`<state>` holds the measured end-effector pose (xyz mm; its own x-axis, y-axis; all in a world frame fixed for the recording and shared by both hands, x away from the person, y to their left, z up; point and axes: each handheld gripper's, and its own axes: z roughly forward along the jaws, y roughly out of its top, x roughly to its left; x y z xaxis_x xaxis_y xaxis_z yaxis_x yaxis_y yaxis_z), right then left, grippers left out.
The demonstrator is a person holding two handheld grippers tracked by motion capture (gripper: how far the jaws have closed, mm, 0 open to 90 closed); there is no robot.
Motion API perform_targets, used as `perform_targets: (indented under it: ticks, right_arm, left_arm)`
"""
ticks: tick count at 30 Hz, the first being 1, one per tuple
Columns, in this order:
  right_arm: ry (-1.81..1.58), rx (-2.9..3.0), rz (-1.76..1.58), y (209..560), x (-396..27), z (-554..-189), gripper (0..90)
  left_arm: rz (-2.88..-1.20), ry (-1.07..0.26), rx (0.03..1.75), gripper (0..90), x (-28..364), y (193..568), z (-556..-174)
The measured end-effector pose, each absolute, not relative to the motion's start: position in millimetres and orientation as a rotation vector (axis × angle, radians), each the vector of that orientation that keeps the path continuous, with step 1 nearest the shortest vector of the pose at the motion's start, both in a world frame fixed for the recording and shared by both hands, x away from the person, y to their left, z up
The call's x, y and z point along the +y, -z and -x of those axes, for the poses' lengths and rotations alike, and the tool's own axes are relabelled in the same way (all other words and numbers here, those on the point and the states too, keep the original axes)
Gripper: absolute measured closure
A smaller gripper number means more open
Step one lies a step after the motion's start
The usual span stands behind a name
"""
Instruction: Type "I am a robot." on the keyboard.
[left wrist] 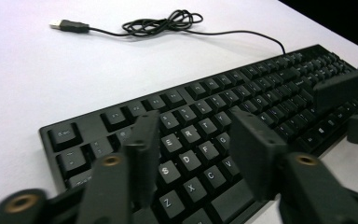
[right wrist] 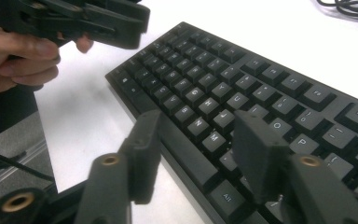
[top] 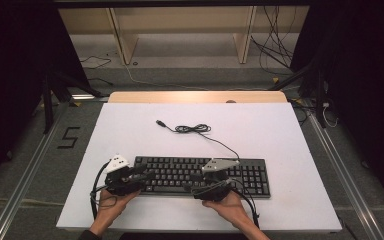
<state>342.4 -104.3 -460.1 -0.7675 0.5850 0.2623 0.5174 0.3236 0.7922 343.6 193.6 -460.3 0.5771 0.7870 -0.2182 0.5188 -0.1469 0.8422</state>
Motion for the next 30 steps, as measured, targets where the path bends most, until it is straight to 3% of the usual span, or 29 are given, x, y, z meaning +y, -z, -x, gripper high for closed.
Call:
perform_targets:
  ticks: [8,14,30]
  right_arm:
    - [-1.445,2.476,-1.051,457.0,-110.4,-341.9,41.3]
    - [-1.451,2.454,-1.056,455.5,-113.1,-342.0,37.8]
    - [-1.471,2.437,-1.048,452.5,-116.7,-340.9,34.2]
  left_arm:
    - [-1.874,-0.301,1.049,75.8,181.1,463.1,-356.5]
    - [-1.912,-0.281,1.054,84.6,173.5,466.9,-363.7]
    - [-1.990,-0.270,1.086,88.9,158.3,474.8,-380.8]
